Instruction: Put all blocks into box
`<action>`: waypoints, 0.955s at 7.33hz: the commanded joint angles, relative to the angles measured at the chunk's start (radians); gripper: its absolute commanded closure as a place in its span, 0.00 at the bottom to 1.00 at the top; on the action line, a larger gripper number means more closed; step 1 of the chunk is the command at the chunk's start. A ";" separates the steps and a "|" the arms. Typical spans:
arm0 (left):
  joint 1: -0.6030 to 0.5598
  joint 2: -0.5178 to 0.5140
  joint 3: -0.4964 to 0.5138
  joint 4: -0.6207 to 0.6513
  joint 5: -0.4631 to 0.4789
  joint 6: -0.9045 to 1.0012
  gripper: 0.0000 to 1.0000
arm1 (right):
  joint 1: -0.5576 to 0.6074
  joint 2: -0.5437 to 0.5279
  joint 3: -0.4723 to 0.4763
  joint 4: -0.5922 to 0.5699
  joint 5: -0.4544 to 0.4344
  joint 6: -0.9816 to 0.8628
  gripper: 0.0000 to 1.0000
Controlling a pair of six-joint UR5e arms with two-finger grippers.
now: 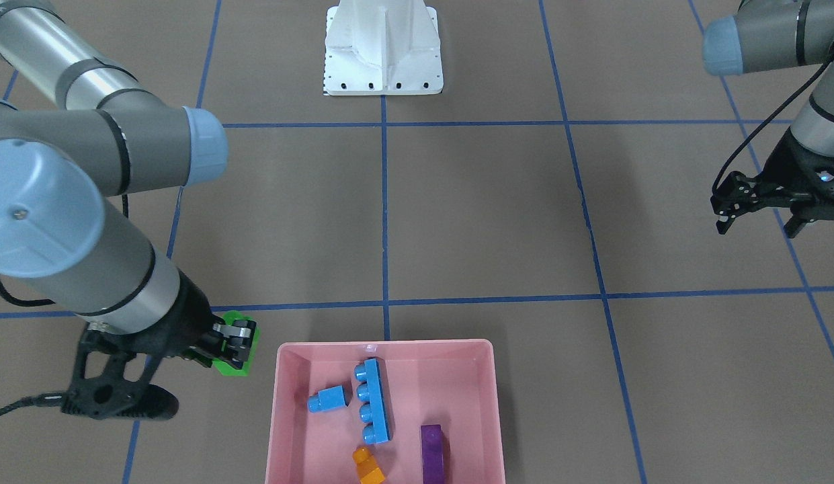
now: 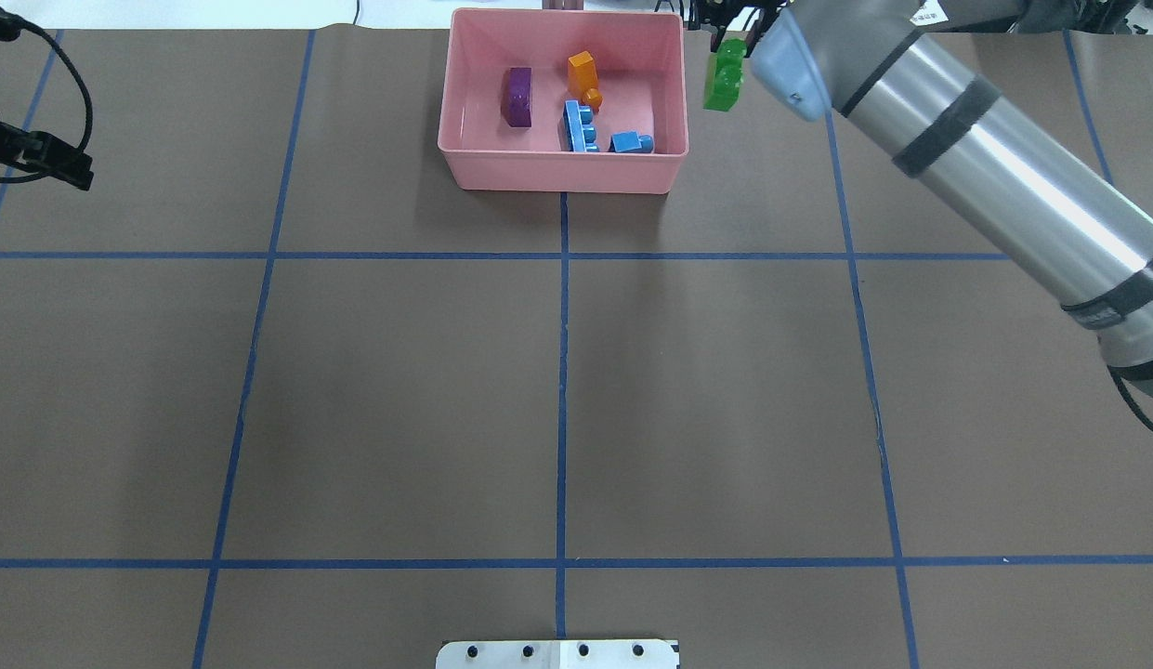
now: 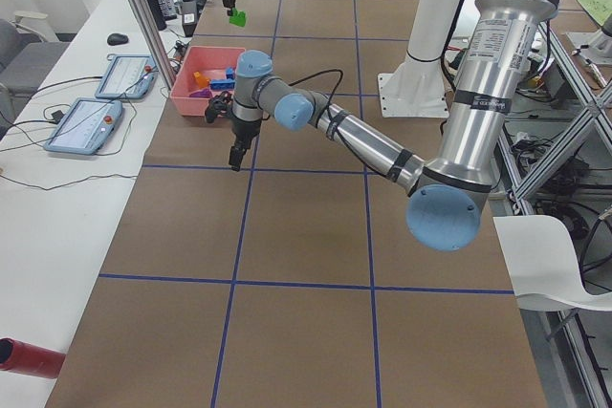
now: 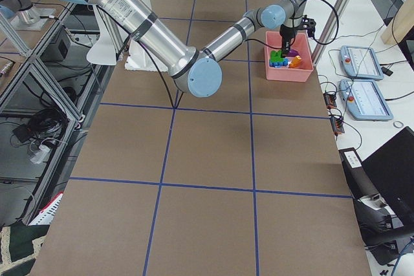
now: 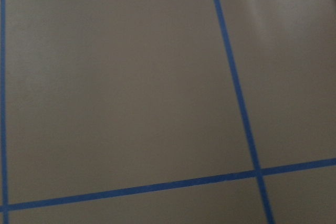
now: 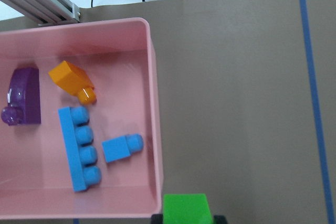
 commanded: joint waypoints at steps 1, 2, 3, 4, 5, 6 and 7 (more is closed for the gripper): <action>-0.003 0.081 -0.011 -0.004 0.019 0.100 0.00 | -0.044 0.085 -0.185 0.184 -0.065 0.067 1.00; -0.003 0.098 -0.011 -0.007 0.032 0.119 0.00 | -0.060 0.122 -0.251 0.227 -0.110 0.067 1.00; 0.002 0.124 -0.001 -0.033 0.080 0.122 0.00 | -0.085 0.131 -0.292 0.291 -0.144 0.070 1.00; 0.002 0.144 0.003 -0.062 0.098 0.156 0.00 | -0.090 0.131 -0.319 0.356 -0.151 0.102 0.64; -0.001 0.151 0.009 -0.070 0.098 0.262 0.00 | -0.097 0.133 -0.326 0.365 -0.158 0.101 0.01; -0.003 0.167 0.014 -0.068 0.096 0.294 0.00 | -0.097 0.159 -0.330 0.362 -0.155 0.107 0.00; -0.010 0.174 0.019 -0.068 0.096 0.291 0.00 | -0.085 0.171 -0.327 0.359 -0.151 0.104 0.00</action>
